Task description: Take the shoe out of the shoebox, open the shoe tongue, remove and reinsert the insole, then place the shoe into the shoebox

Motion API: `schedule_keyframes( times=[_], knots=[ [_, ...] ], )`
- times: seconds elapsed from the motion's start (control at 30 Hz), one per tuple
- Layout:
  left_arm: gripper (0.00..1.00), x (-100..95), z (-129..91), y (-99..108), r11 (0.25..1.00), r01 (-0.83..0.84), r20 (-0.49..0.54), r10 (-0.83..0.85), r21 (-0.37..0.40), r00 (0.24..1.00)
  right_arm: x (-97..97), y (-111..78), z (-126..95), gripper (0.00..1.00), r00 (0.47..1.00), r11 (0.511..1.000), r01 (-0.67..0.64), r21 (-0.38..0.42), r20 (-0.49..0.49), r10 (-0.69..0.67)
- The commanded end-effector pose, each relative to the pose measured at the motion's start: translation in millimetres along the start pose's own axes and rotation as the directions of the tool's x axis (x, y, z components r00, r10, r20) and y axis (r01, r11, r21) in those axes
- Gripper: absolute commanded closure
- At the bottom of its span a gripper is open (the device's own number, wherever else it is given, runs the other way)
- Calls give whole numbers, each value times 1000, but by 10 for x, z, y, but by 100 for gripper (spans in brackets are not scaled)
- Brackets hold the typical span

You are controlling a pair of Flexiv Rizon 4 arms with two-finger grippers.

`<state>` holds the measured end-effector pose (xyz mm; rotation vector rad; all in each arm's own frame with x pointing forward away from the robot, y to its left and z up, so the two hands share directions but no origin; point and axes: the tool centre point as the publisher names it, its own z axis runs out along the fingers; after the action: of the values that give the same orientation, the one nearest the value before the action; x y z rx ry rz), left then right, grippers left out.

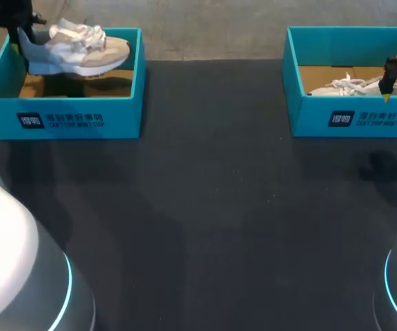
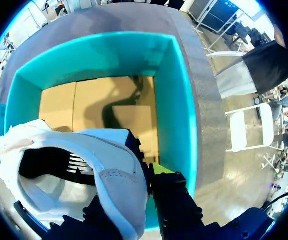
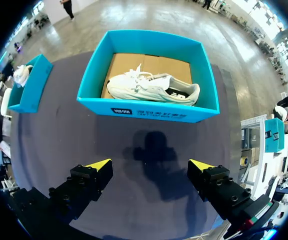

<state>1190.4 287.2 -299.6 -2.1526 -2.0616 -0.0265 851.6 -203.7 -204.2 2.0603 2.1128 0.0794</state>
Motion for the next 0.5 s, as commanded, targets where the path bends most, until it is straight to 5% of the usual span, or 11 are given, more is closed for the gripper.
schedule_keyframes(
  times=[0.03, 0.5],
  knots=[
    [100, 77, -404, -117, 1000, 8, 10, -8, -16, 1000, 2, -9, 5, 0, 1000, 1000, -1, -2, 1, 1],
    [100, 168, -815, -264, 999, 42, -4, -42, -33, 999, 2, -9, 5, 0, 1000, 1000, -1, -2, 1, 1]
  ],
)
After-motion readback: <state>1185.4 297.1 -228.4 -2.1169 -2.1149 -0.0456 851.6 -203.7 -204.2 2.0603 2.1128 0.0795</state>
